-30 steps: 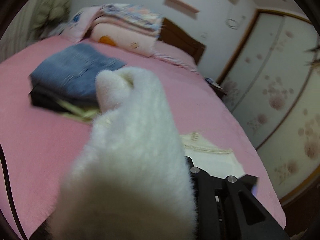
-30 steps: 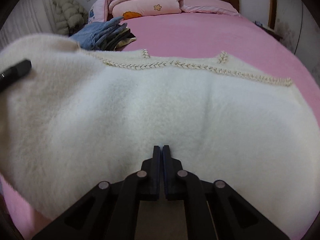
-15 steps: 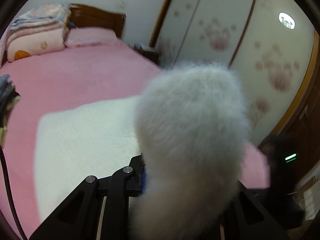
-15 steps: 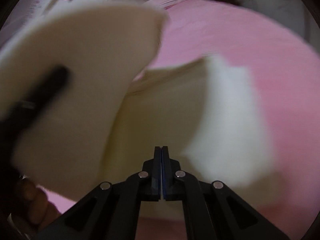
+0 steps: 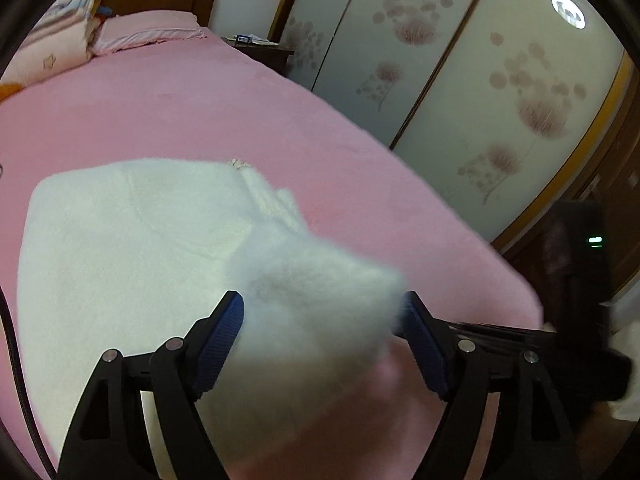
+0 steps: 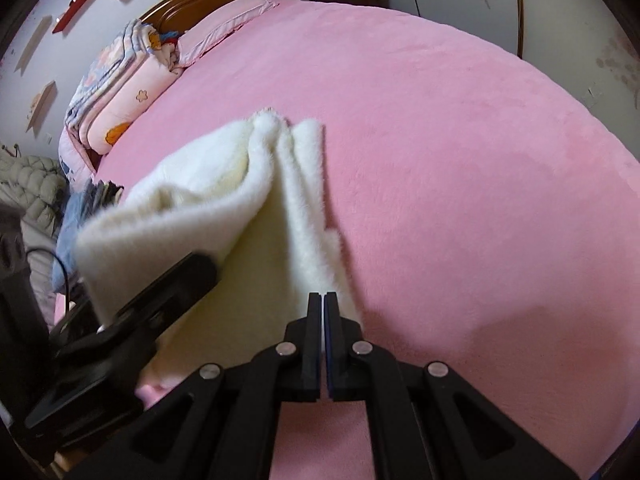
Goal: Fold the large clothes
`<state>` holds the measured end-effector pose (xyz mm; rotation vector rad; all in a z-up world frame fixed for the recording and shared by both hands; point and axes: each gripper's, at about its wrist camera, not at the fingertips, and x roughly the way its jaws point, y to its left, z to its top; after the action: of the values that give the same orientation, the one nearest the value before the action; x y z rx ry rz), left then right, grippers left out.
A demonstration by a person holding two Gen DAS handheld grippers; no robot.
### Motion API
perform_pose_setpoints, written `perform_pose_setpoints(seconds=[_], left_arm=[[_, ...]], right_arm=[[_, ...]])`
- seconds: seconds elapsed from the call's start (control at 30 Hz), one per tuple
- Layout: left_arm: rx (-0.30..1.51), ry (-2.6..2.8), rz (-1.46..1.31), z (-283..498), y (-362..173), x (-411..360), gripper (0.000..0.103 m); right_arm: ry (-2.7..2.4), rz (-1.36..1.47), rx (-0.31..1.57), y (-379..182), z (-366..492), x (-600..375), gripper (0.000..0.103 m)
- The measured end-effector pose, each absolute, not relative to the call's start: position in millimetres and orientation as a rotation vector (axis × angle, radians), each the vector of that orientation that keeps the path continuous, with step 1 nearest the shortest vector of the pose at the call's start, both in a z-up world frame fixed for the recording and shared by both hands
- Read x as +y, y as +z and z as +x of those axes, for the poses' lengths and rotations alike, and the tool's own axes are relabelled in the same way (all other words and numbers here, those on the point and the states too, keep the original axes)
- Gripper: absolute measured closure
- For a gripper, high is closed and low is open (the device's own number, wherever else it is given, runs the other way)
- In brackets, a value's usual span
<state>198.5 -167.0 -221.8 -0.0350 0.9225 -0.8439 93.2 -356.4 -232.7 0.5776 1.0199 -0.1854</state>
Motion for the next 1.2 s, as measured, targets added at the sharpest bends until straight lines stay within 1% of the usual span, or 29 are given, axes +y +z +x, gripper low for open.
perform_pose_setpoints(seconds=[0.03, 0.07, 0.1, 0.13, 0.2, 0.23, 0.27, 0.3, 0.37, 0.47, 0.53, 0.57, 0.63, 0.67, 0.73, 0.9, 0.97, 1.03, 1.07, 1.13, 1.2], left_arm=[[0.922, -0.852, -0.074, 190, -207, -168, 0.024], [0.922, -0.853, -0.098, 187, -197, -159, 0.024], [0.922, -0.846, -0.115, 181, -186, -150, 0.024], [0.922, -0.821, -0.129, 179, -177, -138, 0.024], [0.917, -0.742, -0.122, 179, -165, -116, 0.024], [0.916, -0.699, -0.108, 179, -163, -107, 0.024], [0.916, -0.653, -0.09, 181, -163, -99, 0.024], [0.915, -0.591, -0.064, 185, -167, -89, 0.024], [0.92, -0.481, -0.018, 188, -179, -72, 0.024], [0.96, -0.351, 0.026, 192, -202, -48, 0.024], [0.991, -0.3, 0.018, 196, -218, -37, 0.024], [0.995, -0.293, 0.002, 197, -222, -34, 0.024], [0.998, -0.29, -0.012, 199, -229, -38, 0.024], [0.997, -0.294, -0.016, 199, -230, -38, 0.024], [0.999, -0.308, -0.009, 198, -233, -44, 0.024], [0.973, -0.367, 0.009, 197, -238, -70, 0.024], [0.956, -0.373, 0.064, 188, -250, -83, 0.019], [0.915, -0.366, 0.165, 178, -260, -96, 0.012], [0.896, -0.363, 0.207, 172, -266, -101, 0.011], [0.856, -0.339, 0.232, 164, -277, -108, 0.006], [0.865, -0.327, 0.199, 166, -279, -107, 0.003]], right_arm=[[-0.184, 0.585, 1.01, -225, 92, -360, 0.097], [-0.182, 0.59, 1.003, -218, 94, -360, 0.087], [-0.176, 0.599, 0.989, -209, 94, -362, 0.073], [-0.157, 0.621, 0.967, -199, 96, -364, 0.068], [-0.101, 0.677, 0.928, -181, 100, -366, 0.052], [-0.074, 0.699, 0.913, -174, 103, -365, 0.046], [-0.046, 0.714, 0.905, -167, 108, -362, 0.035], [-0.022, 0.721, 0.904, -164, 112, -357, 0.026], [0.023, 0.71, 0.922, -163, 128, -343, 0.023], [-0.019, 0.623, 0.994, -175, 145, -324, 0.022], [-0.054, 0.558, 1.092, -195, 161, -313, 0.023], [-0.059, 0.549, 1.119, -200, 164, -312, 0.024], [-0.047, 0.551, 1.152, -210, 168, -310, 0.056], [-0.023, 0.557, 1.152, -211, 168, -310, 0.082], [0.004, 0.532, 1.143, -207, 168, -308, 0.084], [0.044, 0.493, 1.004, -190, 144, -323, 0.086], [0.01, 0.451, 1.003, -213, 138, -330, 0.086], [-0.015, 0.473, 1.046, -245, 134, -336, 0.086], [-0.027, 0.482, 1.061, -268, 129, -340, 0.086], [-0.037, 0.473, 1.037, -286, 121, -341, 0.087], [-0.053, 0.483, 1.023, -289, 120, -339, 0.086]])
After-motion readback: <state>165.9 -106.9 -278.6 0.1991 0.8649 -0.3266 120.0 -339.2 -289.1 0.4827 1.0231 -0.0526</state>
